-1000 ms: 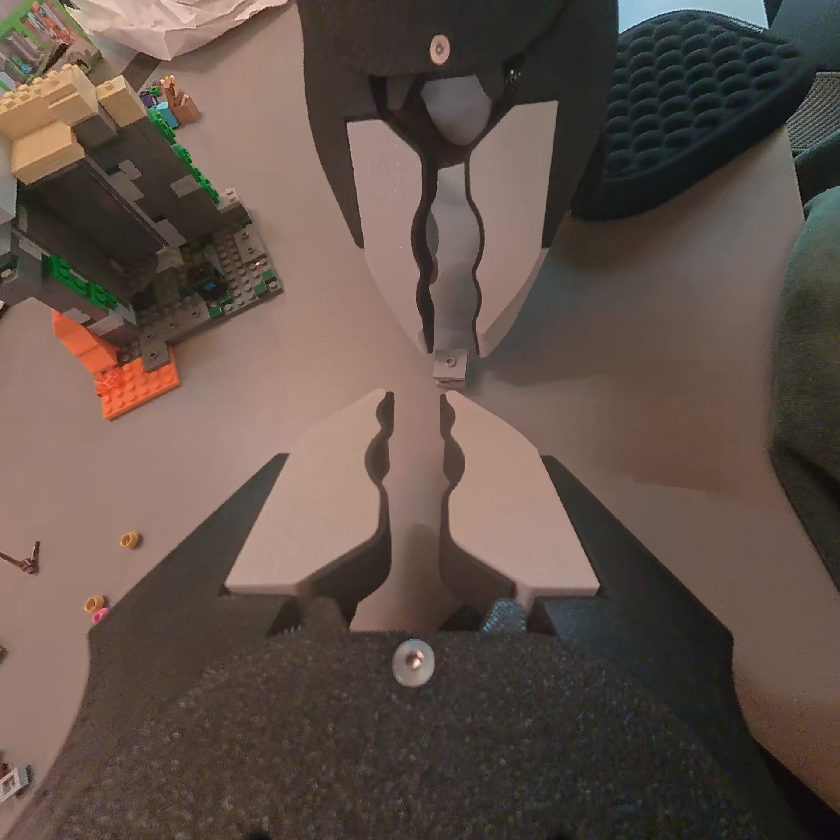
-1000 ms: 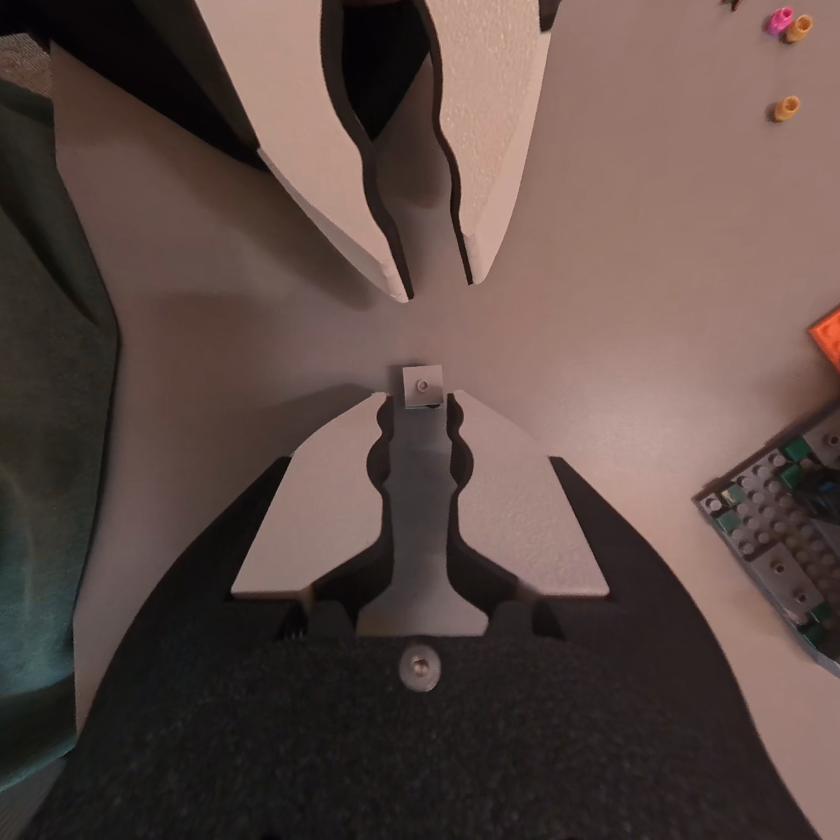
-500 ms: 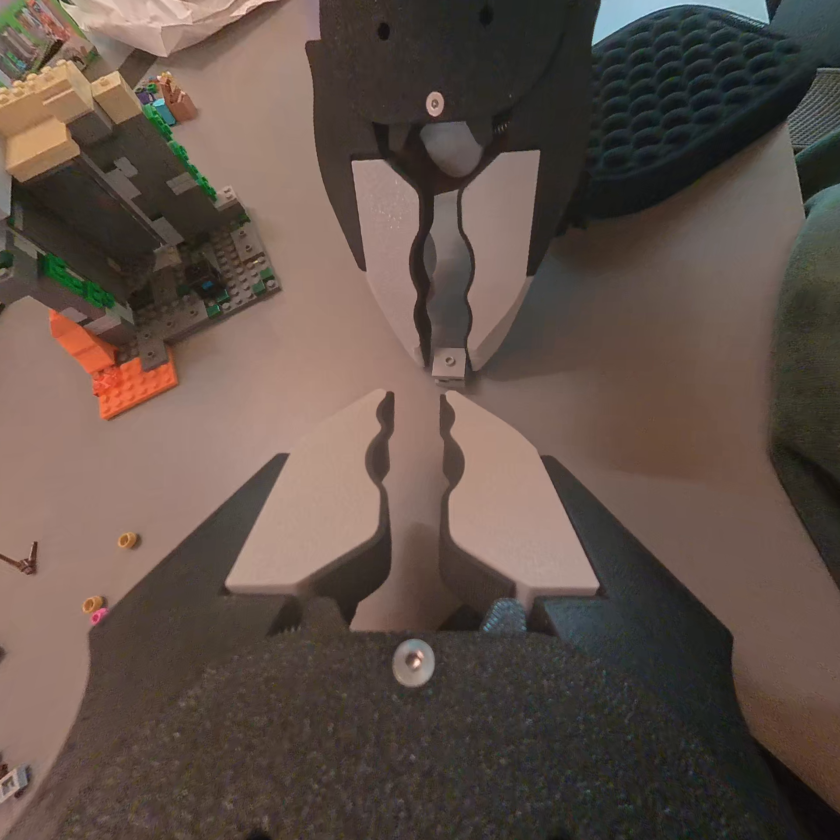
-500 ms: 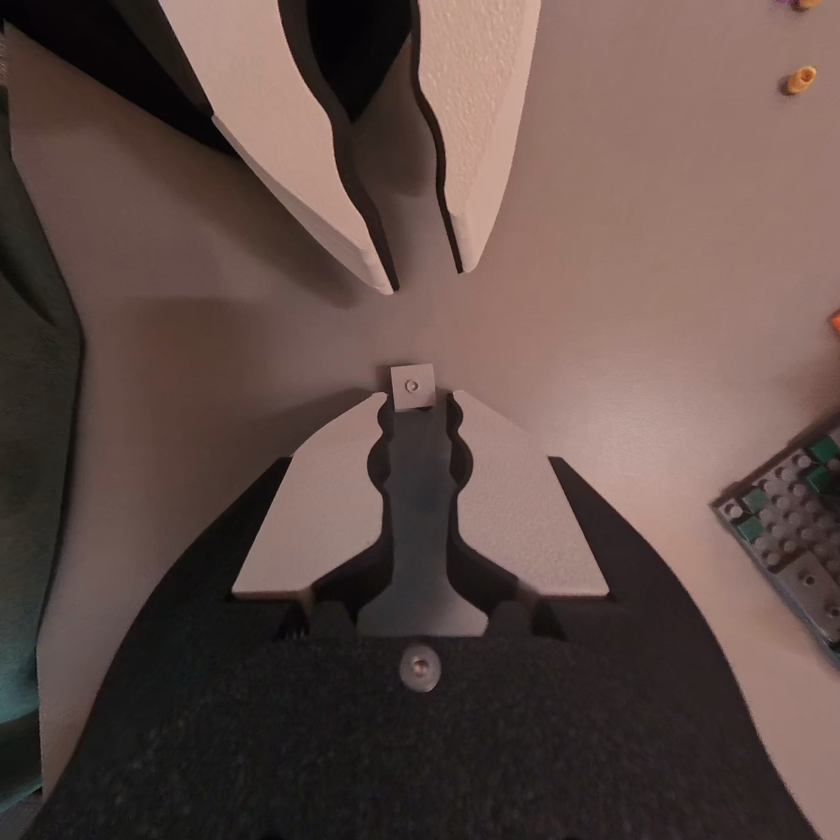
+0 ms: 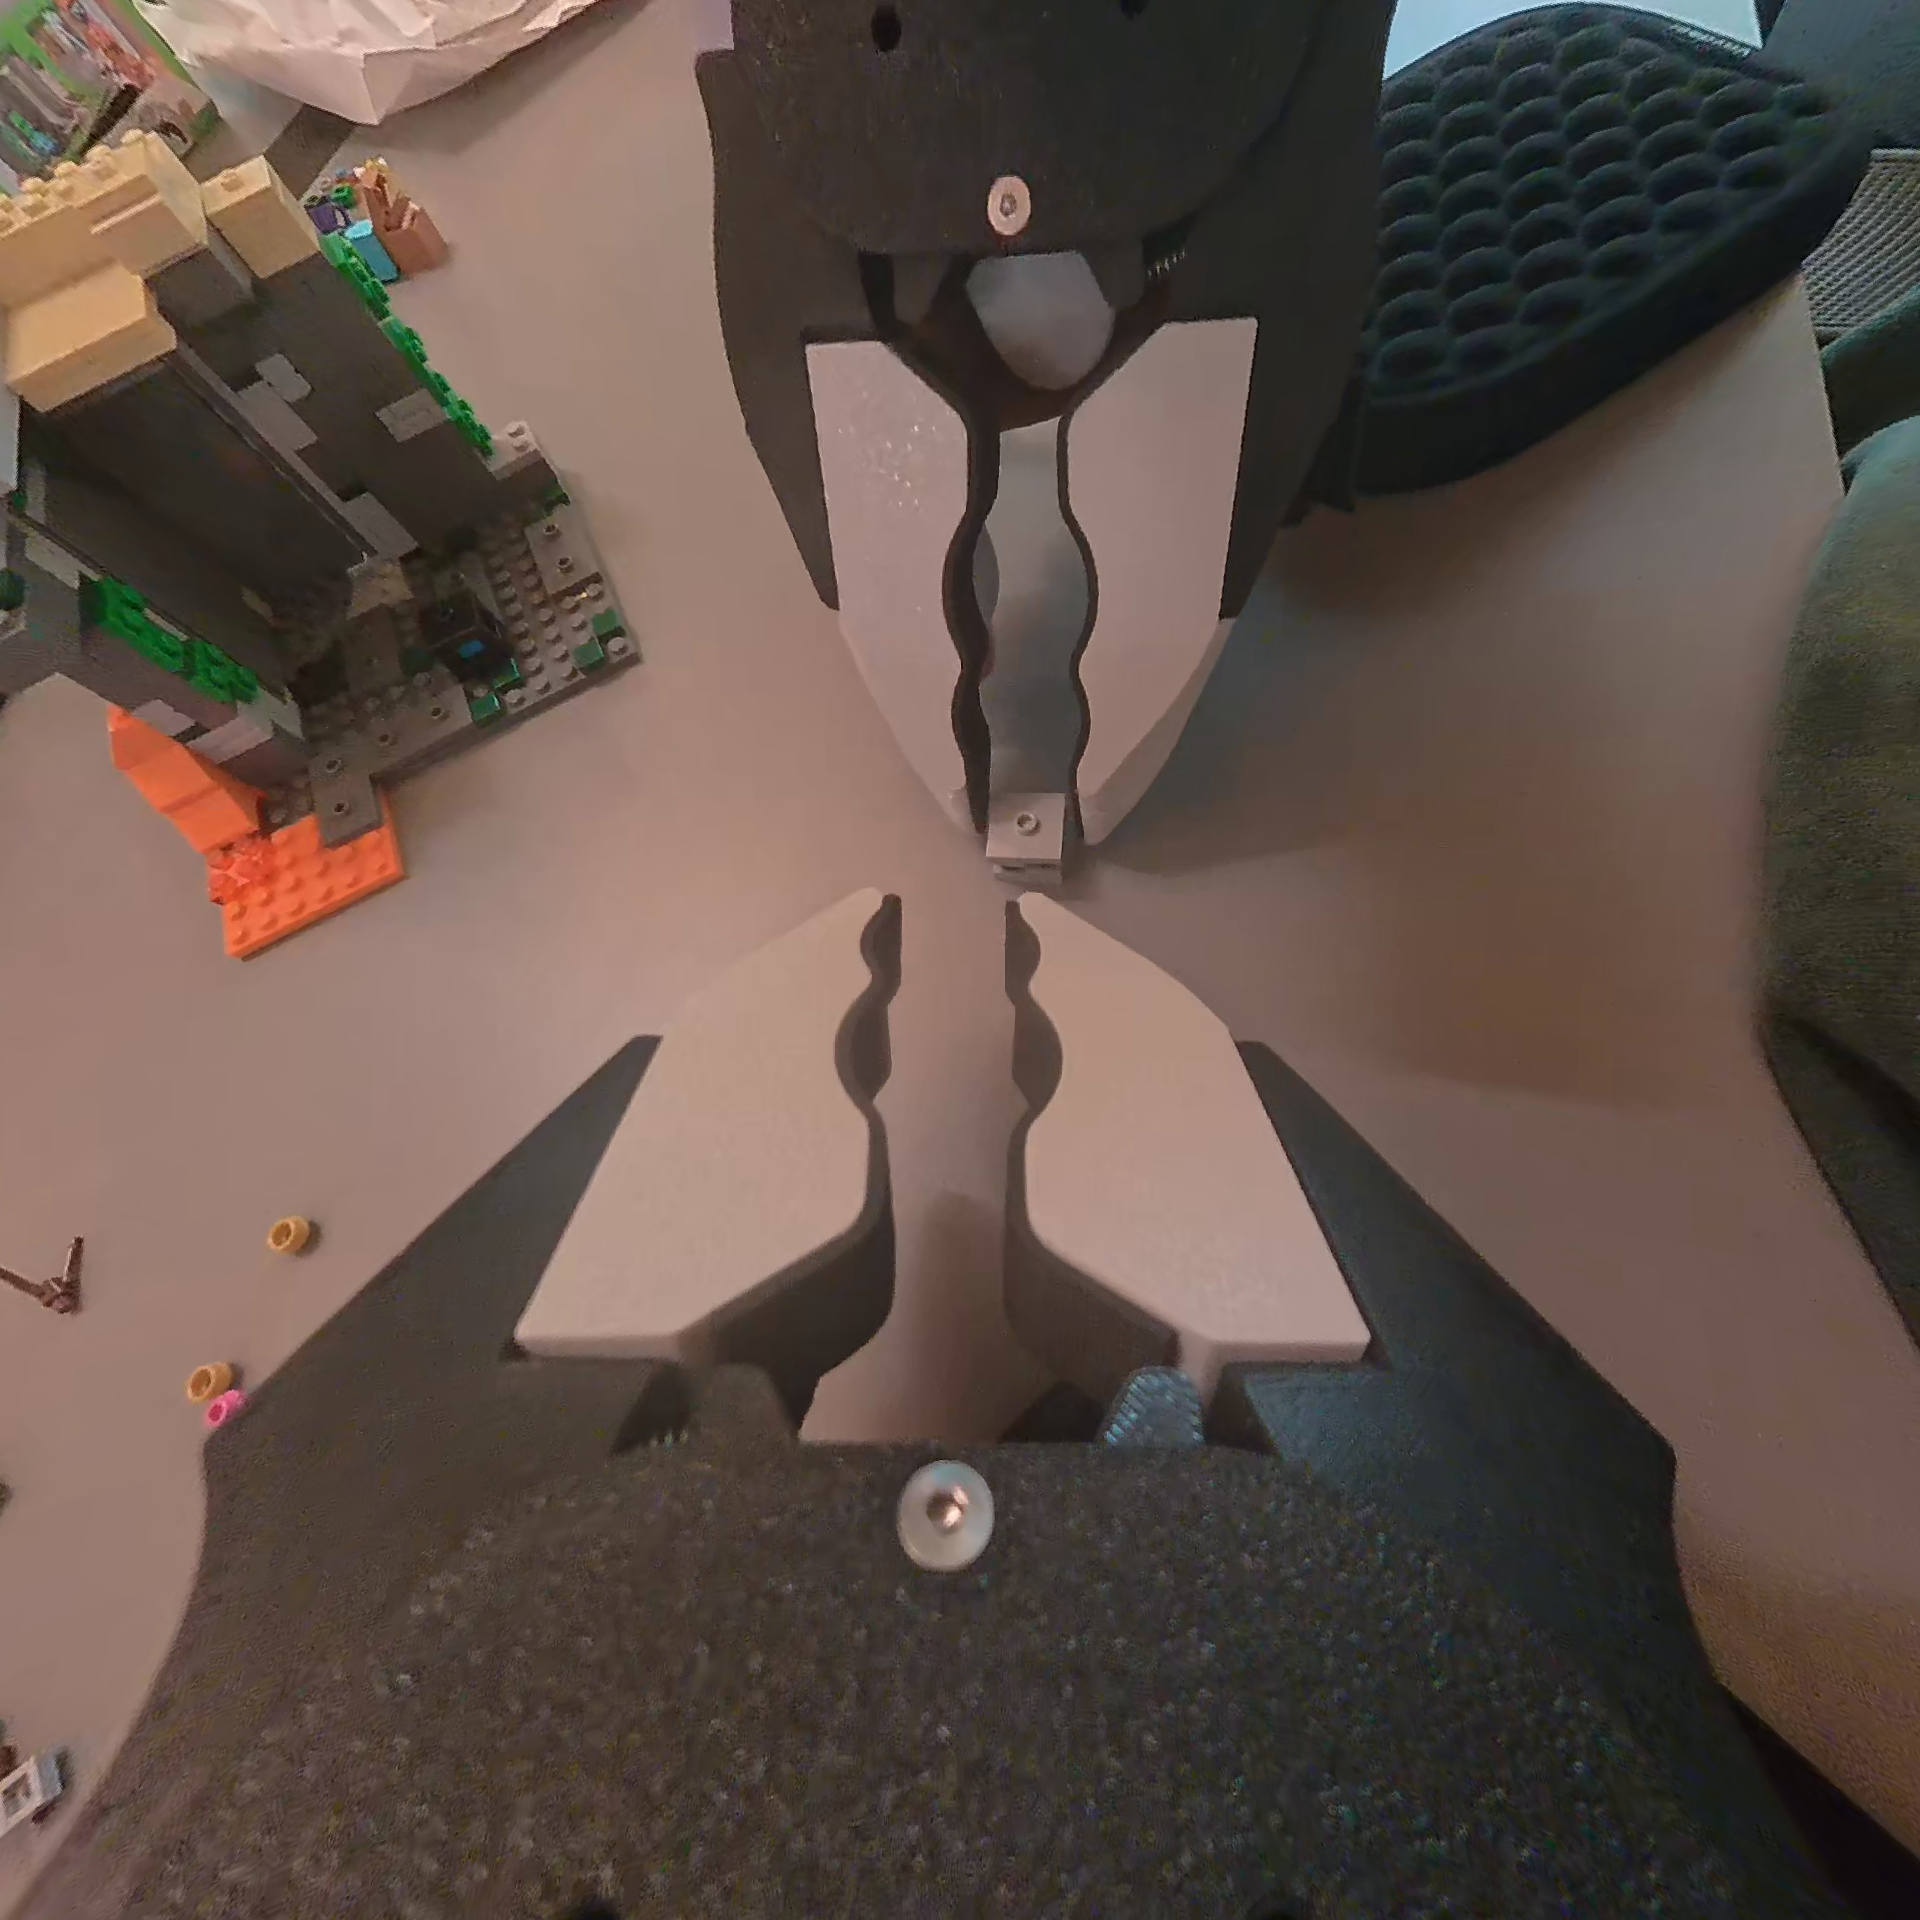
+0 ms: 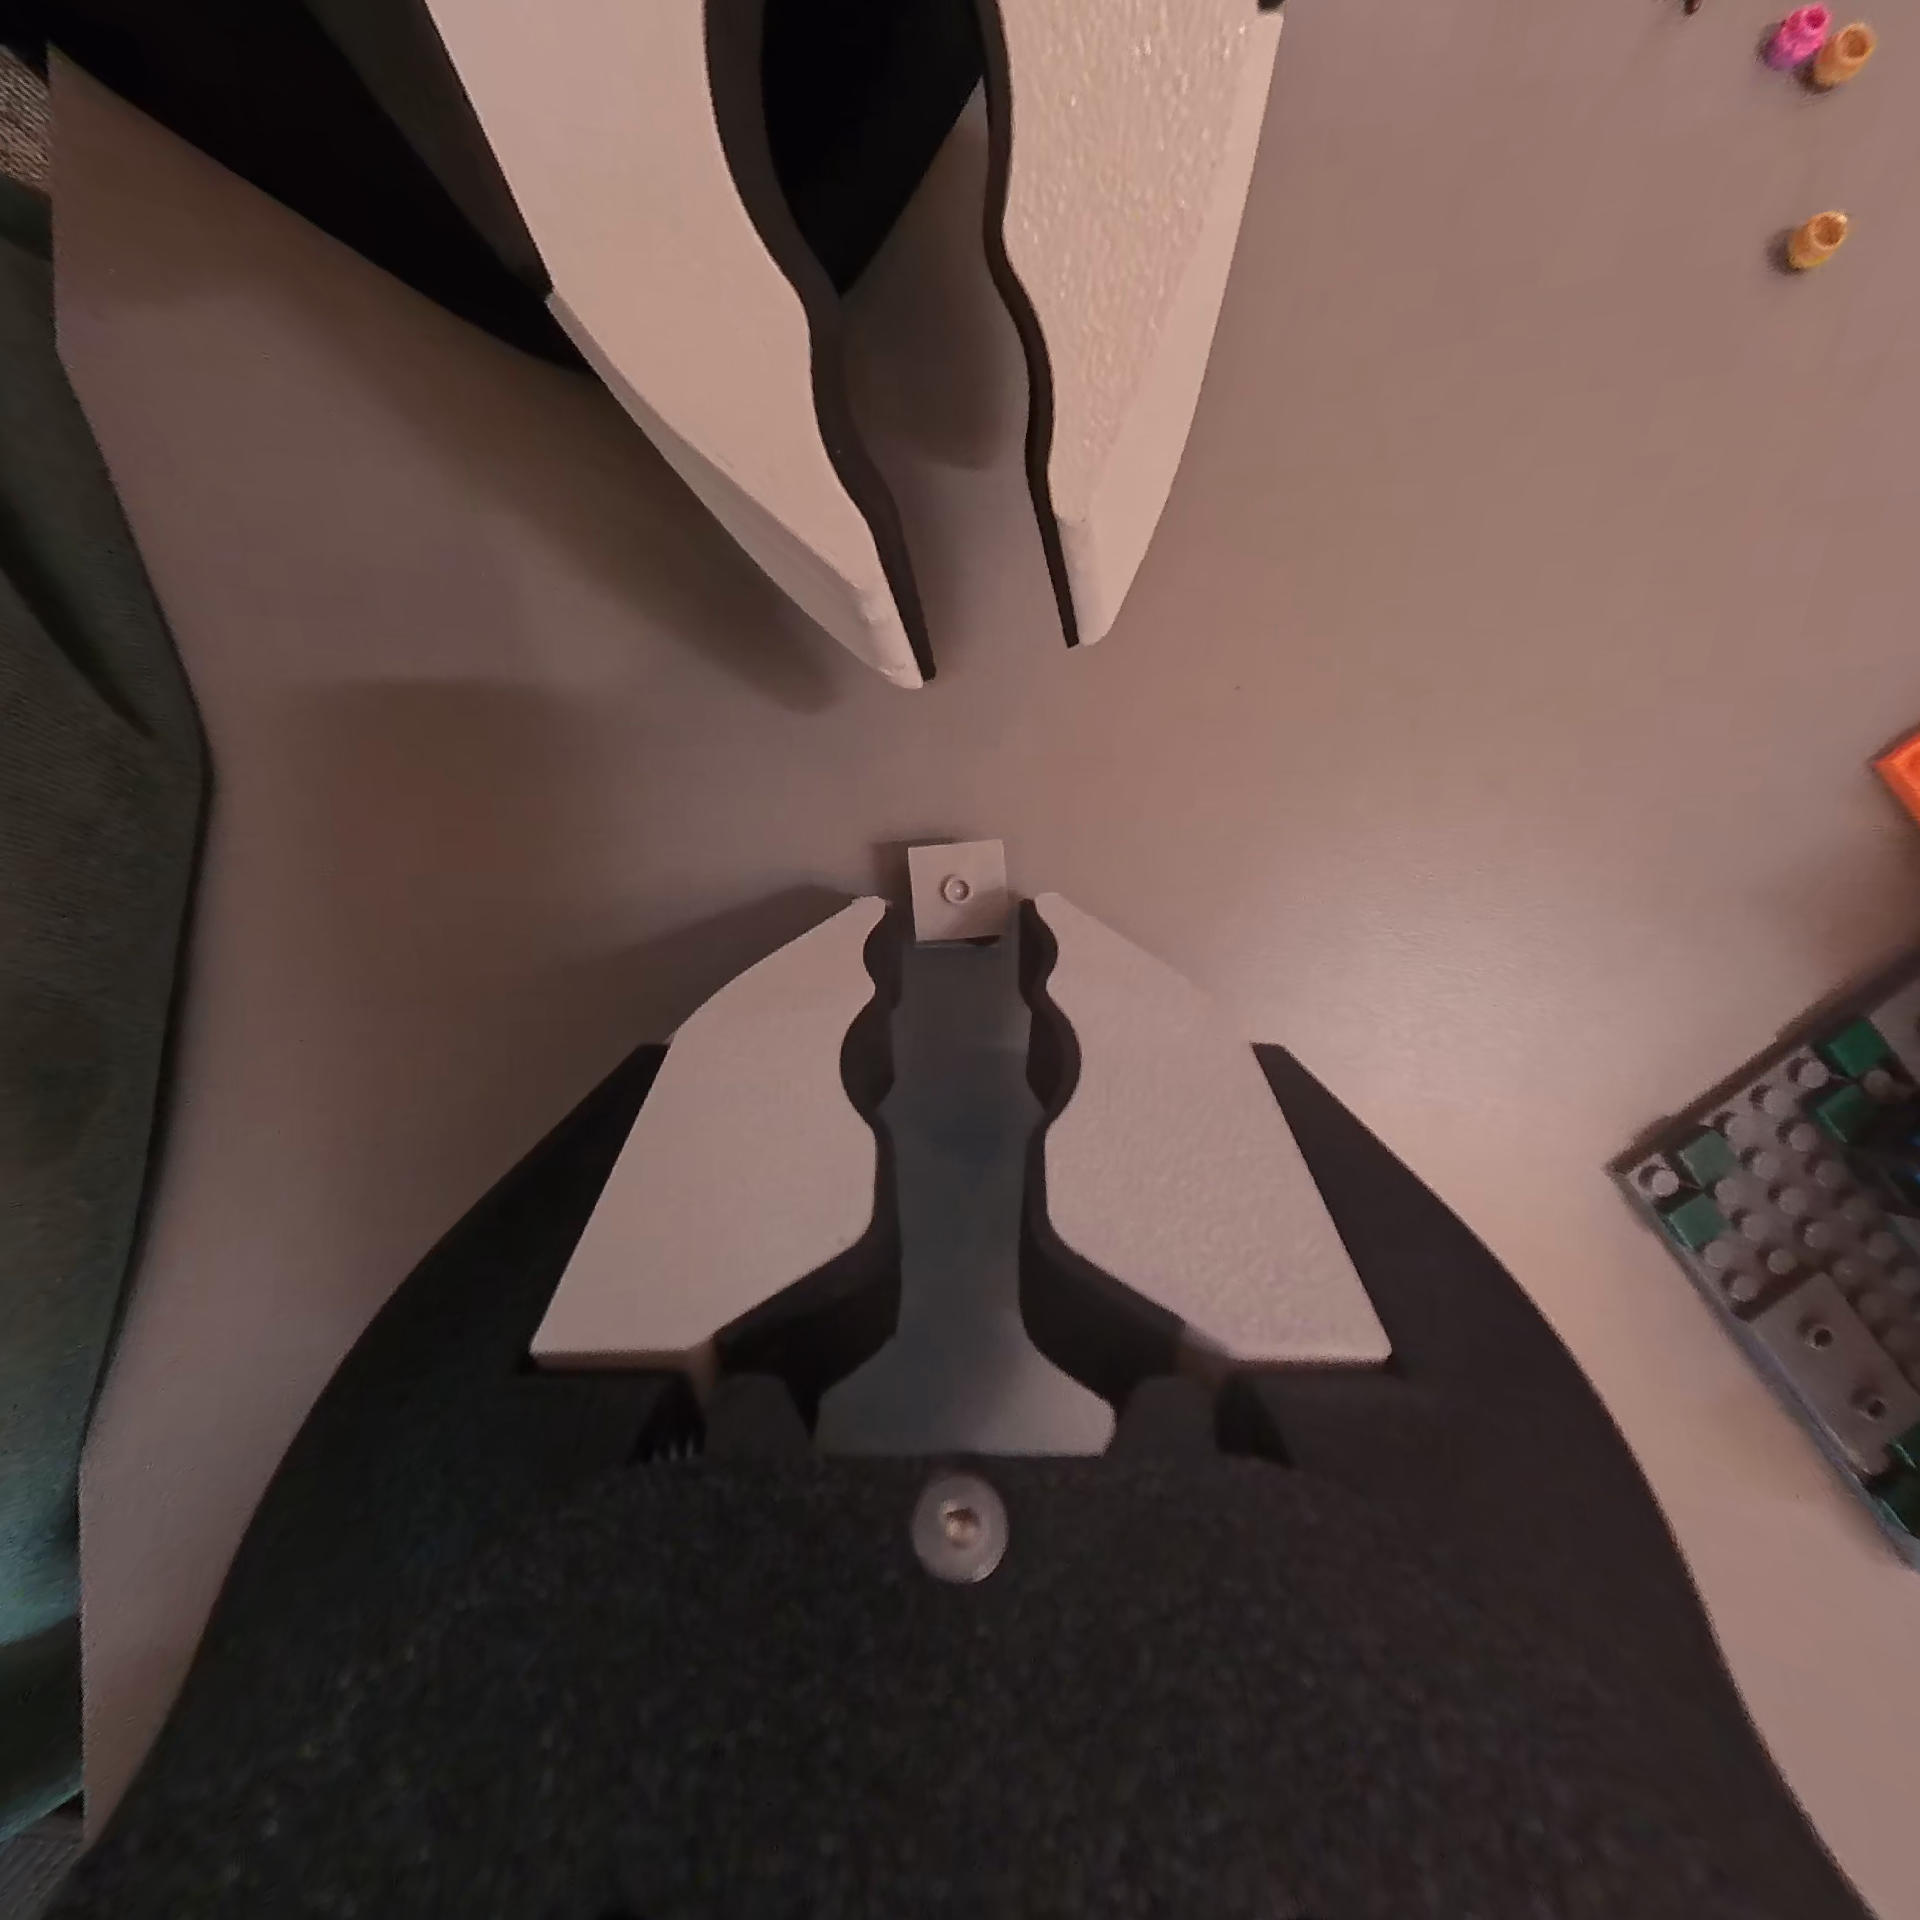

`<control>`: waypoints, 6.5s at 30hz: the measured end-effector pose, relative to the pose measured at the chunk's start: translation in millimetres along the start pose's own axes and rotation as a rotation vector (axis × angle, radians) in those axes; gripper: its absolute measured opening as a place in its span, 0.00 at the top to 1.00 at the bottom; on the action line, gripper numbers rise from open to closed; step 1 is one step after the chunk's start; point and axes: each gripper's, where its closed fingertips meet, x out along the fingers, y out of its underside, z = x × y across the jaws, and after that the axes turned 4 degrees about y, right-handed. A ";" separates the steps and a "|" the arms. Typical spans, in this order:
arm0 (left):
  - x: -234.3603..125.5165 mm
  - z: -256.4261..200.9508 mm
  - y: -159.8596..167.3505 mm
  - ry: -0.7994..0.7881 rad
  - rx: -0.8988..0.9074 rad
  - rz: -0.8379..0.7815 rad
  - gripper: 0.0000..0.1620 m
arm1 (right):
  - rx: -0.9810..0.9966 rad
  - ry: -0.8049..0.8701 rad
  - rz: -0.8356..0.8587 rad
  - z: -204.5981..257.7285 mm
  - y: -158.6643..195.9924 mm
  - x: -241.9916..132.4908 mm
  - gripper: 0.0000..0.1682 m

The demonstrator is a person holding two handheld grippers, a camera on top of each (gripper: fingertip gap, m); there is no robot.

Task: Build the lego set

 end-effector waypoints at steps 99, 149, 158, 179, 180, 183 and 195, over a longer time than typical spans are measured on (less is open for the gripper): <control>-27.0 -79.4 -123.1 0.162 0.378 -0.465 0.90 | 0.355 -1.270 -0.643 79.4 -55.2 -136.3 0.90; -12.0 -46.5 -123.1 0.121 0.124 -0.430 0.90 | -0.063 0.005 -0.687 34.6 -40.2 -128.1 1.00; -5.2 -42.3 -117.5 0.114 0.135 -0.409 0.90 | -0.064 0.031 -0.687 31.4 -34.2 -121.9 0.98; 60.5 -9.6 -22.7 -0.039 0.407 0.141 0.90 | -0.084 0.133 -0.461 -8.8 17.9 -53.4 0.93; 62.1 -11.0 -21.2 -0.021 0.386 0.144 0.90 | -0.087 0.125 -0.449 -8.2 18.6 -48.8 0.92; 63.7 -12.5 -18.3 0.018 0.335 0.156 0.90 | -0.112 0.097 -0.429 -5.7 19.0 -39.9 0.92; 62.4 -11.6 -11.1 0.098 0.180 0.182 0.85 | -0.121 -0.010 -0.387 -7.0 20.7 -26.5 0.90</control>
